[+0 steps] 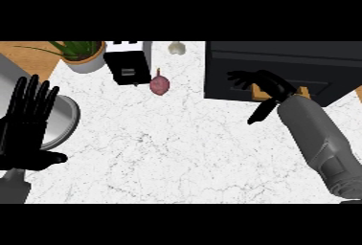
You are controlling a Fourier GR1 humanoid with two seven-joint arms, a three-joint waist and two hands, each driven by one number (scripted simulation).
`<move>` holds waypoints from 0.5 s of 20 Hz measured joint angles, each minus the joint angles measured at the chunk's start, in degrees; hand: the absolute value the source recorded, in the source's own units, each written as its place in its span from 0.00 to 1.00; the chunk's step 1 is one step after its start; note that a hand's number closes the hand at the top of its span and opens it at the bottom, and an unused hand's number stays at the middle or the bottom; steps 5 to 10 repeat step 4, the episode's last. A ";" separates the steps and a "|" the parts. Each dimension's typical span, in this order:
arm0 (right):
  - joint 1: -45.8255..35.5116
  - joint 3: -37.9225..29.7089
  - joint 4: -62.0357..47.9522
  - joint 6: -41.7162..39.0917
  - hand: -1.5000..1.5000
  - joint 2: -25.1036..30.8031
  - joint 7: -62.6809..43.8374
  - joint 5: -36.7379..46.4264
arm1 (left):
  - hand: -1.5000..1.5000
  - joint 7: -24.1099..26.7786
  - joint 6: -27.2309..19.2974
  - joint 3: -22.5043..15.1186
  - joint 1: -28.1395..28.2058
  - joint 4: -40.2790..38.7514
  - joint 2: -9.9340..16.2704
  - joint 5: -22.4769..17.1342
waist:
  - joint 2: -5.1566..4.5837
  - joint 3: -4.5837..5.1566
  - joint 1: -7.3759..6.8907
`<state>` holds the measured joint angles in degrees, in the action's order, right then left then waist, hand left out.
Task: Pick up the cup, place it into the drawer and close the drawer
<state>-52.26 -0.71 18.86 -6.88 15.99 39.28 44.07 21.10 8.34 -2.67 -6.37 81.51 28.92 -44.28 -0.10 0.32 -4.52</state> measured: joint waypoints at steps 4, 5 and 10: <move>-0.83 -0.10 -1.69 -0.79 0.00 0.46 1.51 0.29 | 0.00 0.36 -0.53 -0.32 -0.85 -0.70 -0.72 0.99 | -0.06 0.09 -0.18; -0.83 -0.10 -1.69 -0.79 0.00 0.46 1.51 0.29 | 0.00 0.36 -0.53 -0.32 -0.85 -0.70 -0.72 0.99 | -0.06 0.09 -0.18; -0.83 -0.10 -1.69 -0.79 0.00 0.46 1.51 0.29 | 0.00 0.36 -0.53 -0.32 -0.85 -0.70 -0.72 0.99 | -0.06 0.09 -0.18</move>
